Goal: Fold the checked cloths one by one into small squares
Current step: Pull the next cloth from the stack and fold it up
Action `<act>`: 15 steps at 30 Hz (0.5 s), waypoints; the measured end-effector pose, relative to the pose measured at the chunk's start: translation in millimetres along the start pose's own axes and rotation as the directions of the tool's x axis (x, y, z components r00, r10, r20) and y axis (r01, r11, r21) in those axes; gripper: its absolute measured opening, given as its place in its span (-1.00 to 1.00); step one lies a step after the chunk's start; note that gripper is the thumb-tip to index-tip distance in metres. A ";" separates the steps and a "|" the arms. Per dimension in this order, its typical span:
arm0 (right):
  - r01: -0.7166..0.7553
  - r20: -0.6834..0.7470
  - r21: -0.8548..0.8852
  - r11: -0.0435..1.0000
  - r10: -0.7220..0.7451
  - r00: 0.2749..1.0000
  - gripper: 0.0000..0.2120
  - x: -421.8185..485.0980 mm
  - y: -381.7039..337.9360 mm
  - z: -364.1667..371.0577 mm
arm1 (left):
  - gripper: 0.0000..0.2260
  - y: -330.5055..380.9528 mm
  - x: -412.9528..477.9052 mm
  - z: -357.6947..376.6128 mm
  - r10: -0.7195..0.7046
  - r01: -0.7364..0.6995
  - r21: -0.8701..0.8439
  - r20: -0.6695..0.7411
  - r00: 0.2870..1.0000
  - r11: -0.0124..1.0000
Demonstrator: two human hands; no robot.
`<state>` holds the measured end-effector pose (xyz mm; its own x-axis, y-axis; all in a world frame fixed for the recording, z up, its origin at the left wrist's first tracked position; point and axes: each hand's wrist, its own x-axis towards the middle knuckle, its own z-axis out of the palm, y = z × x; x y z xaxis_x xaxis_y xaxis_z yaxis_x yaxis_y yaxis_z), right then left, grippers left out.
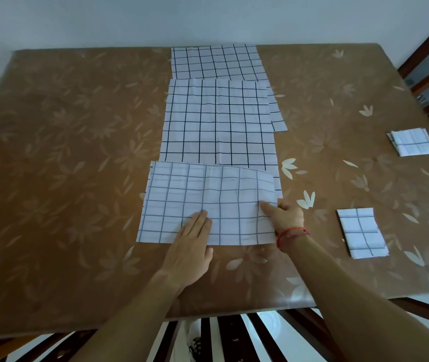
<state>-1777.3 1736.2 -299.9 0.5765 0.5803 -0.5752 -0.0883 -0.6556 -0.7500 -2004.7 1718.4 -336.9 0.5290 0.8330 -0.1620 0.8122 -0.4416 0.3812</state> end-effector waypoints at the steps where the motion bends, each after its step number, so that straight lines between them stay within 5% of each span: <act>1: 0.006 -0.025 0.035 0.999 -0.005 1.000 -0.86 -3.1 2.7 -0.4 | -0.41 2.5 0.3 -0.9 0.009 -0.009 0.006 0.001 1.000 1.000; 6: -0.067 -0.094 0.272 0.960 0.095 0.991 -0.93 -30.2 13.2 0.5 | -0.37 13.1 1.5 -1.3 0.011 -0.011 -0.017 0.001 1.000 1.000; 11: -0.304 0.171 0.346 0.888 0.259 0.951 -0.84 -54.2 35.2 6.4 | -0.32 17.8 -4.9 0.3 -0.041 0.040 0.022 0.027 0.999 0.999; 15: -0.397 0.393 0.347 0.850 0.253 0.884 -0.77 -71.1 48.2 5.0 | -0.32 13.3 -15.8 0.0 -0.140 0.139 0.041 0.020 0.990 0.989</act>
<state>-1826.6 1665.8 -296.8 0.1680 0.5371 -0.8267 -0.5860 -0.6199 -0.5218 -2002.2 1699.3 -329.3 0.4153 0.8796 -0.2319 0.8872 -0.3353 0.3171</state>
